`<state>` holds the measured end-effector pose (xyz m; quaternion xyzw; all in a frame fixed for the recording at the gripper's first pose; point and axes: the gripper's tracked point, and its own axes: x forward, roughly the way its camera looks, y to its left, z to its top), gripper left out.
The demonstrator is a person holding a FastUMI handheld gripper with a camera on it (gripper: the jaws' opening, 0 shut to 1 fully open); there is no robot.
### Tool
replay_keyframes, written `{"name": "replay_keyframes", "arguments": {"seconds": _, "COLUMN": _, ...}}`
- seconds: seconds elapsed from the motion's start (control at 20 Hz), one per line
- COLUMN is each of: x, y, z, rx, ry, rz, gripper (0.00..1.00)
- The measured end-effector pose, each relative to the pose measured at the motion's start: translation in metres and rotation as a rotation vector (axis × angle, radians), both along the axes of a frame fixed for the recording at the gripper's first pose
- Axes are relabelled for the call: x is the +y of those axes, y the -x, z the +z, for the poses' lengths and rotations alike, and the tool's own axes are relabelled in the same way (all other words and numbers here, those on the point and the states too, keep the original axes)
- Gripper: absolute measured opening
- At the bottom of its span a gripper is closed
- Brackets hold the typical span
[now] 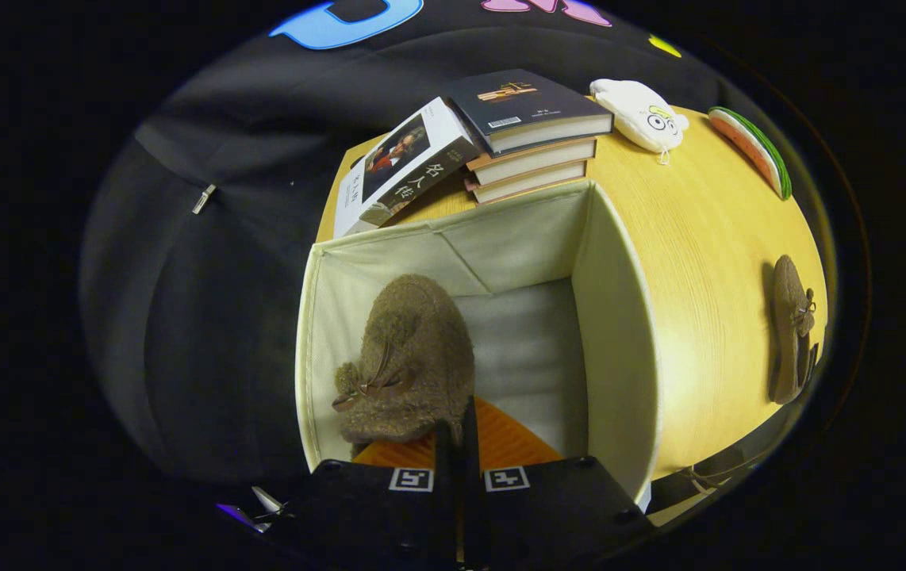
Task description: Open the storage box then place both shoes into the box .Put the left shoe in first, then the right shoe, with the right side of both shoes facing outward in a uniform manner.
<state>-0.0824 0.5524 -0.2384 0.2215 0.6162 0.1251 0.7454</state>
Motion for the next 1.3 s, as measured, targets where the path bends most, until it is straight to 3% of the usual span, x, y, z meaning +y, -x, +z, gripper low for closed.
{"name": "replay_keyframes", "arguments": {"seconds": 0.15, "x": 0.011, "y": 0.004, "z": 0.002, "rx": 0.019, "ry": -0.029, "rz": 0.012, "gripper": 0.12}}
{"name": "replay_keyframes", "arguments": {"seconds": 0.25, "x": 0.018, "y": 0.007, "z": 0.009, "rx": 0.021, "ry": -0.079, "rz": 0.020, "gripper": 0.22}}
{"name": "replay_keyframes", "arguments": {"seconds": 0.45, "x": 0.033, "y": 0.009, "z": 0.027, "rx": -0.001, "ry": -0.179, "rz": 0.031, "gripper": 0.84}}
{"name": "replay_keyframes", "arguments": {"seconds": 0.55, "x": 0.031, "y": 0.010, "z": 0.032, "rx": -0.014, "ry": -0.191, "rz": 0.048, "gripper": 0.98}}
{"name": "replay_keyframes", "arguments": {"seconds": 0.95, "x": -0.023, "y": -0.022, "z": 0.082, "rx": -0.223, "ry": -0.241, "rz": -0.013, "gripper": 0.99}}
{"name": "replay_keyframes", "arguments": {"seconds": 1.3, "x": -0.145, "y": -0.061, "z": 0.119, "rx": -0.516, "ry": -0.170, "rz": -0.011, "gripper": 0.98}}
